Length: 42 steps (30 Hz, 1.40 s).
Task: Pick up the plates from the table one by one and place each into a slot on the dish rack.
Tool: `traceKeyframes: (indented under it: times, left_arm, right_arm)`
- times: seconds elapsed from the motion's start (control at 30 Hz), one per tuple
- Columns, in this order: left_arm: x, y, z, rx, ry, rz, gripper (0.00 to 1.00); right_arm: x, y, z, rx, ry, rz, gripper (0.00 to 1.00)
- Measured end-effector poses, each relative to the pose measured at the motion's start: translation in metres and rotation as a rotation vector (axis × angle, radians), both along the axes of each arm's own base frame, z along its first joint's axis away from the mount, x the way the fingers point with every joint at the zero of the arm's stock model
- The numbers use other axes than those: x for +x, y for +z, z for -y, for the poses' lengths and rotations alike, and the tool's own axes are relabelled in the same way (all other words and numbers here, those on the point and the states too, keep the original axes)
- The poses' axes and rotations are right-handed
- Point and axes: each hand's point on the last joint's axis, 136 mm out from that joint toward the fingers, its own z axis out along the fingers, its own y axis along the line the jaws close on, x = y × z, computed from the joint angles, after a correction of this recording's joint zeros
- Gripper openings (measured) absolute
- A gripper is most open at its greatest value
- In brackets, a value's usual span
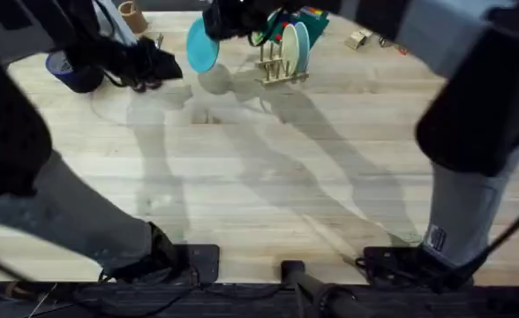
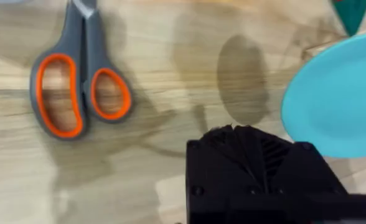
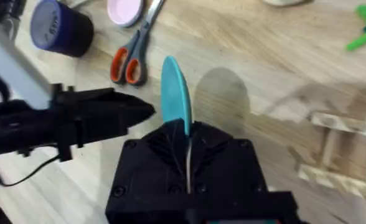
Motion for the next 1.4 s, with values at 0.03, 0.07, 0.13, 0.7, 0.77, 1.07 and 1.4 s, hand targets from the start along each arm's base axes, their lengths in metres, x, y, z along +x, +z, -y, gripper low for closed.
traceKeyframes:
  times: [0.03,0.07,0.13,0.7,0.77,1.07,1.4]
  left_arm:
    - [-0.001,0.012,0.001,0.022,-0.003,0.023,0.040]
    - [-0.002,0.024,0.003,0.043,-0.007,0.045,0.040]
    - [-0.006,0.045,0.008,0.079,-0.015,0.080,0.041]
    - [-0.111,0.162,0.064,0.352,-0.111,0.213,0.040]
    - [-0.128,0.172,0.068,0.373,-0.120,0.231,0.039]
    - [-0.181,0.206,0.075,0.407,-0.130,0.339,0.041]
    - [-0.190,0.215,0.074,0.416,-0.120,0.381,0.935]
  right_arm:
    - [-0.003,0.009,0.004,-0.008,-0.002,0.010,0.031]
    - [-0.005,0.016,0.008,-0.018,-0.002,0.019,0.031]
    - [-0.012,0.028,0.018,-0.048,-0.003,0.032,0.031]
    - [-0.087,0.094,0.113,-0.359,0.024,0.074,0.031]
    - [-0.093,0.099,0.124,-0.392,0.019,0.077,0.031]
    - [-0.108,0.096,0.154,-0.526,0.015,0.055,0.031]
    - [-0.107,0.096,0.156,-0.545,0.016,0.065,0.029]
